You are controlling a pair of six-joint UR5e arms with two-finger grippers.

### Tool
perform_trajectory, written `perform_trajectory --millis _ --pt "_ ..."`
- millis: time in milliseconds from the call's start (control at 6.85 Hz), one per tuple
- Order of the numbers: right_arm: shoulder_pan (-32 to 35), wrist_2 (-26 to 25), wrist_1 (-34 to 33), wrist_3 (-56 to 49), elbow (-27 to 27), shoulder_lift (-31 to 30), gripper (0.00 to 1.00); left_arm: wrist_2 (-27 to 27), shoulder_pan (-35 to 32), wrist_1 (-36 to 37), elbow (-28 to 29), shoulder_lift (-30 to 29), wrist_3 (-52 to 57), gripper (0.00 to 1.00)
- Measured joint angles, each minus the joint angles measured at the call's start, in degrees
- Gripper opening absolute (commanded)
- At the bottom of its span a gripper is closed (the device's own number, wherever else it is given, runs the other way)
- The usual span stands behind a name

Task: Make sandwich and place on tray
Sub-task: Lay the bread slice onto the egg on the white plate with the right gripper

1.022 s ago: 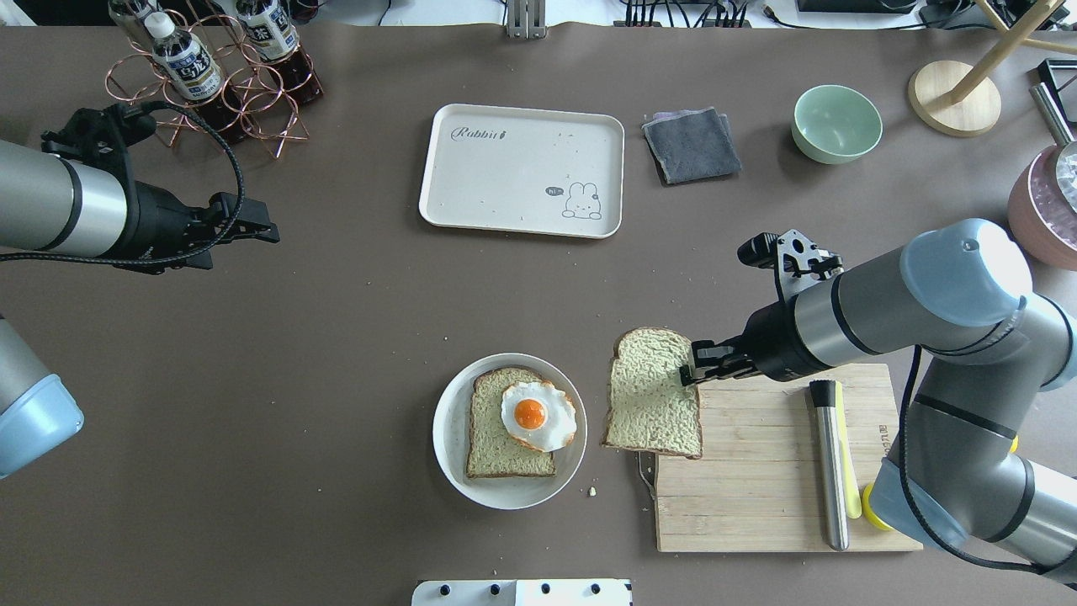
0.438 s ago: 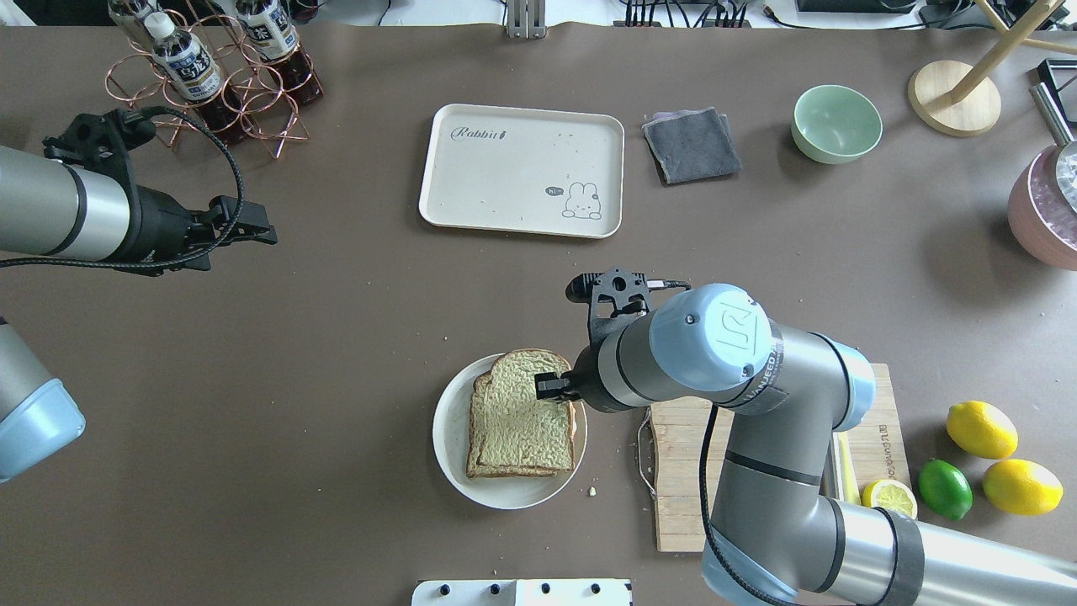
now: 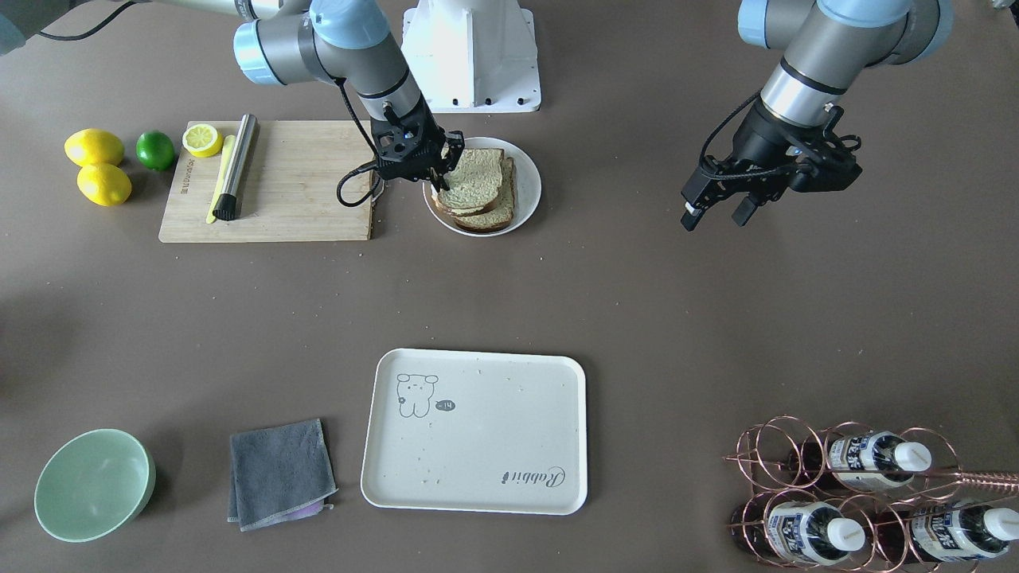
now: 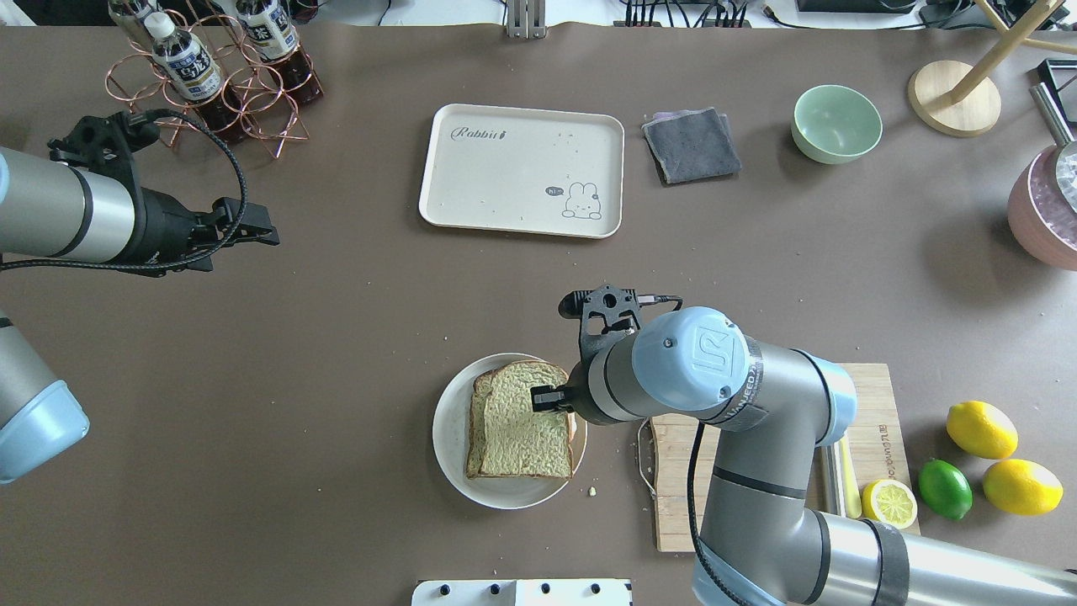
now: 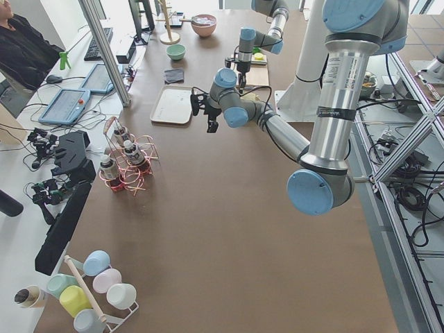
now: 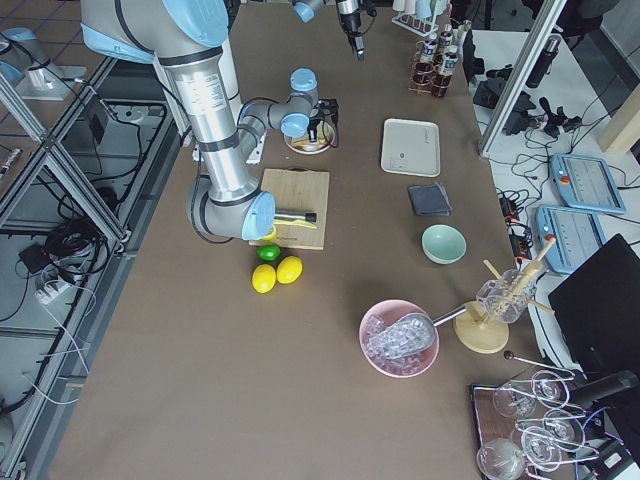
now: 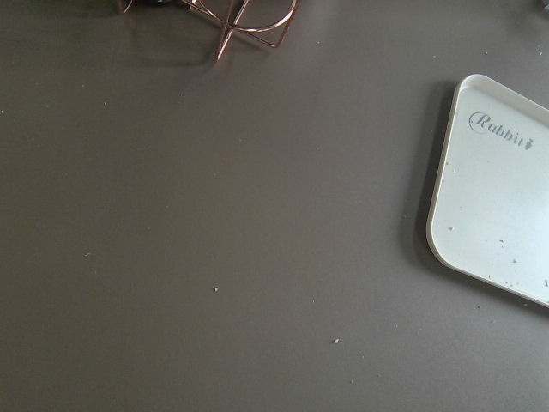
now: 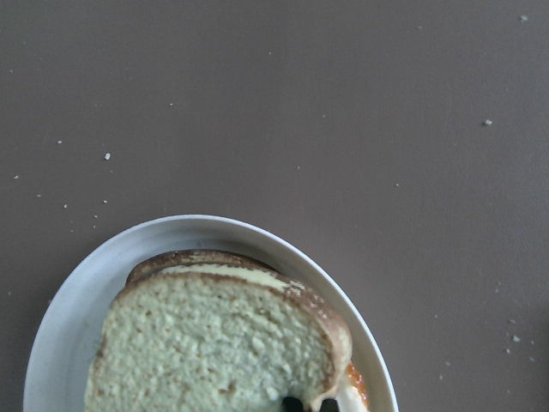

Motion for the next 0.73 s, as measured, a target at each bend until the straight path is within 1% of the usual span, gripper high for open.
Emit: perform_trajectory --millis 146,438,730 --pt "-0.05 -0.25 0.16 0.02 -0.8 0.56 0.97 0.04 0.09 0.0 0.08 -0.04 0.02 0.97" --pt "-0.08 -0.68 0.48 0.85 -1.03 0.79 0.99 0.04 0.17 -0.06 0.42 -0.15 0.07 0.97" --pt "0.39 -1.13 0.41 3.24 0.25 0.85 0.99 -0.02 0.23 -0.09 0.45 -0.22 0.08 0.97"
